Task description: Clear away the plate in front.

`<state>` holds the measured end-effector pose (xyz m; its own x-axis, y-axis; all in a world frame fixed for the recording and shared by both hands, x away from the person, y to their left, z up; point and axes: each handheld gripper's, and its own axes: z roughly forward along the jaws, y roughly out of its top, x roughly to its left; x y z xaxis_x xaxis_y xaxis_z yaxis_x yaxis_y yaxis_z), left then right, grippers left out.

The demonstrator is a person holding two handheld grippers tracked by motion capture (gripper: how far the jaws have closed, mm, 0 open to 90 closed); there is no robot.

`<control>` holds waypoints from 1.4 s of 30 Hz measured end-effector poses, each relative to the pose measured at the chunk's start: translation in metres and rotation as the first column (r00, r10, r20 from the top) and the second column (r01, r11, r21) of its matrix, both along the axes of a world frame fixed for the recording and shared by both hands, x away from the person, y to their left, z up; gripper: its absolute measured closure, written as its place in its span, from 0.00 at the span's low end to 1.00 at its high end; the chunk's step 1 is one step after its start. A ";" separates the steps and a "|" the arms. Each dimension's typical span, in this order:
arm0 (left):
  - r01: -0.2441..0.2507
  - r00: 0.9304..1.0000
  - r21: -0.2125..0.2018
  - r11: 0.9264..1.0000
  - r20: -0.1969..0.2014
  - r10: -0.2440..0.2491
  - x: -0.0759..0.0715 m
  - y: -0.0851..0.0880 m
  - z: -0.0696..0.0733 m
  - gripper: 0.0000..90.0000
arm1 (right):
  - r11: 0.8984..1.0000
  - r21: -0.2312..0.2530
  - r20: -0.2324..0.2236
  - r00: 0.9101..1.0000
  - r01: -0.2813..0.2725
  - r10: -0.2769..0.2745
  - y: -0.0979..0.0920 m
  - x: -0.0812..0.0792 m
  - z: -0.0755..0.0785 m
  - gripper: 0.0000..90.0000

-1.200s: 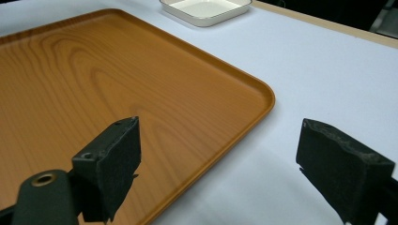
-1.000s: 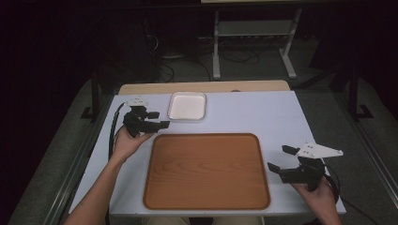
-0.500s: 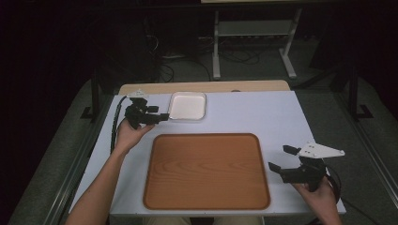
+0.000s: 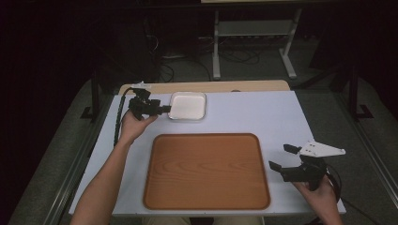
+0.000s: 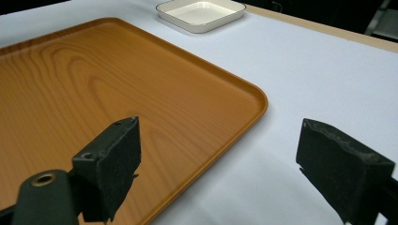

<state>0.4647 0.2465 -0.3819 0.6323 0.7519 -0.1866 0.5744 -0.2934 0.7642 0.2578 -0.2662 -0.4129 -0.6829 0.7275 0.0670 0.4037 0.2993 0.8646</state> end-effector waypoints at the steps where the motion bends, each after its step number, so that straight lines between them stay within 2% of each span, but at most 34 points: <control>1: -0.004 1.000 0.003 1.000 -0.004 0.004 0.002 -0.001 0.001 0.36 | 1.000 -0.002 0.000 1.000 0.001 -0.001 0.000 0.000 0.000 0.15; 8: -0.034 0.999 0.004 0.999 -0.018 0.034 0.016 -0.002 0.000 0.38 | 1.000 -0.007 0.006 1.000 0.005 -0.005 -0.001 -0.001 0.002 0.15; 14: -0.068 0.996 0.001 0.998 -0.058 0.068 0.026 0.000 -0.013 0.42 | 1.000 -0.009 0.011 1.000 0.008 -0.007 -0.002 -0.002 0.003 0.15; 16: -0.079 0.993 0.018 0.997 -0.088 0.081 0.033 -0.001 -0.020 0.43 | 1.000 -0.012 0.008 1.000 0.009 -0.009 -0.002 -0.003 0.003 0.15; 18: -0.084 0.992 0.020 0.996 -0.095 0.085 0.036 -0.002 -0.021 0.45 | 1.000 -0.014 0.009 1.000 0.009 -0.009 -0.001 -0.003 0.003 0.15; 20: -0.102 0.991 0.021 0.995 -0.083 0.103 0.039 -0.004 -0.022 0.48 | 1.000 -0.021 0.009 1.000 0.011 -0.011 -0.001 -0.003 0.003 0.15; 22: -0.114 0.987 0.032 0.993 -0.111 0.117 0.047 -0.009 -0.025 0.52 | 1.000 -0.024 0.008 1.000 0.012 -0.012 0.000 -0.003 0.003 0.15; 23: -0.114 0.986 0.055 0.992 -0.117 0.120 0.049 -0.011 -0.026 0.53 | 1.000 -0.025 0.008 1.000 0.012 -0.012 0.000 -0.002 0.003 0.15; 24: -0.114 0.986 0.055 0.992 -0.117 0.120 0.049 -0.011 -0.026 0.53 | 1.000 -0.025 0.008 1.000 0.012 -0.012 0.000 -0.002 0.003 0.15; 25: -0.116 0.985 0.075 0.990 -0.117 0.125 0.051 -0.013 -0.027 0.54 | 0.999 -0.030 0.006 1.000 0.013 -0.013 0.000 -0.002 0.002 0.15; 26: -0.125 0.984 0.079 0.989 -0.114 0.134 0.053 -0.014 -0.031 0.55 | 0.999 -0.032 0.003 1.000 0.014 -0.014 0.001 -0.002 0.002 0.15; 30: -0.139 0.979 0.080 0.987 -0.140 0.149 0.057 -0.014 -0.037 0.60 | 0.999 -0.038 0.000 1.000 0.013 -0.013 0.001 -0.002 0.001 0.15; 31: -0.150 0.975 0.097 0.984 -0.152 0.163 0.059 -0.014 -0.043 0.60 | 0.999 -0.039 0.001 1.000 0.012 -0.012 0.001 -0.002 0.001 0.15; 33: -0.153 0.971 0.110 0.982 -0.166 0.170 0.061 -0.014 -0.047 0.63 | 0.999 -0.037 -0.001 1.000 0.012 -0.012 0.001 -0.002 0.001 0.15; 42: -0.177 0.959 0.105 0.979 -0.203 0.195 0.065 -0.018 -0.058 0.69 | 0.999 -0.037 -0.007 1.000 0.014 -0.015 0.001 -0.002 0.000 0.15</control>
<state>0.5294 0.2286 -0.4396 0.4327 0.8714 -0.2312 0.7705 -0.2242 0.5967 0.2562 -0.2652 -0.4125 -0.6719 0.7393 0.0447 0.4141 0.3249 0.8503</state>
